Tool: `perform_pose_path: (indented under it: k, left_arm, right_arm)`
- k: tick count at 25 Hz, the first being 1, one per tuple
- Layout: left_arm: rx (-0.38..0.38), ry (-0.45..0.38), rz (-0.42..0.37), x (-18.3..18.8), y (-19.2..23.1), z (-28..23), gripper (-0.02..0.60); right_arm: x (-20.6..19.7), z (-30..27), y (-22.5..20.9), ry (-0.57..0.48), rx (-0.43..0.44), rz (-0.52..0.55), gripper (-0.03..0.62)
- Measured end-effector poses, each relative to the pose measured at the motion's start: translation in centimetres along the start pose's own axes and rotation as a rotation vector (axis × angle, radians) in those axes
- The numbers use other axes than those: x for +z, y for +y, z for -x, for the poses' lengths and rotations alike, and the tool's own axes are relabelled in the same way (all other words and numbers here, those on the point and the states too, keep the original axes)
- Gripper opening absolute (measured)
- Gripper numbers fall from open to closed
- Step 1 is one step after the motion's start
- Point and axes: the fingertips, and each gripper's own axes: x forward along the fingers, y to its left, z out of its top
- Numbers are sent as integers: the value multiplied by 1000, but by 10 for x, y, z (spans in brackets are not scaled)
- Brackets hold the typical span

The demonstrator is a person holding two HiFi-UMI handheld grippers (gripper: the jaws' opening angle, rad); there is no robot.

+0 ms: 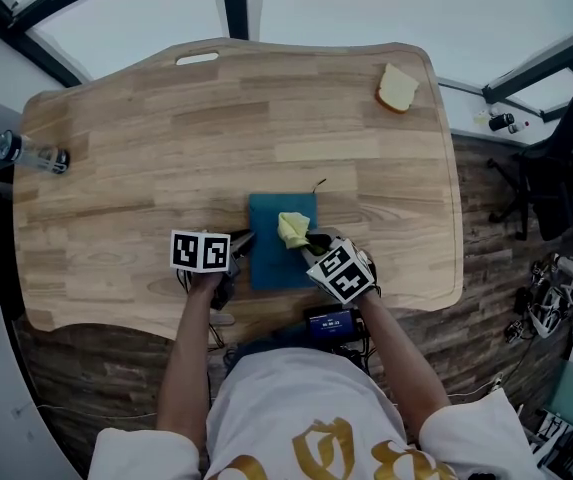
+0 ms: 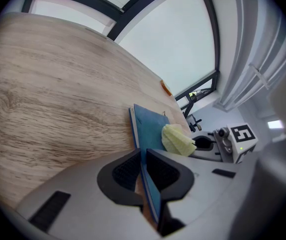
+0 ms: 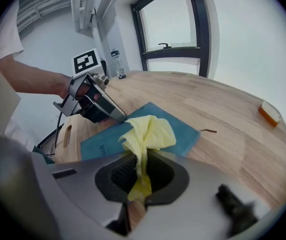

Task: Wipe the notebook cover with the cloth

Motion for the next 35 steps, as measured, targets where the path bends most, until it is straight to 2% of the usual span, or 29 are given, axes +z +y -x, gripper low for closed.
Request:
perform_pose_path:
  k: [26, 35]
  left_arm:
    - [-1, -7, 18, 1, 1, 0, 44]
    - [-2, -5, 19, 0, 1, 0, 44]
  right_arm:
    - [26, -7, -55, -43, -177, -82, 40]
    - [34, -13, -55, -43, -177, -85, 40]
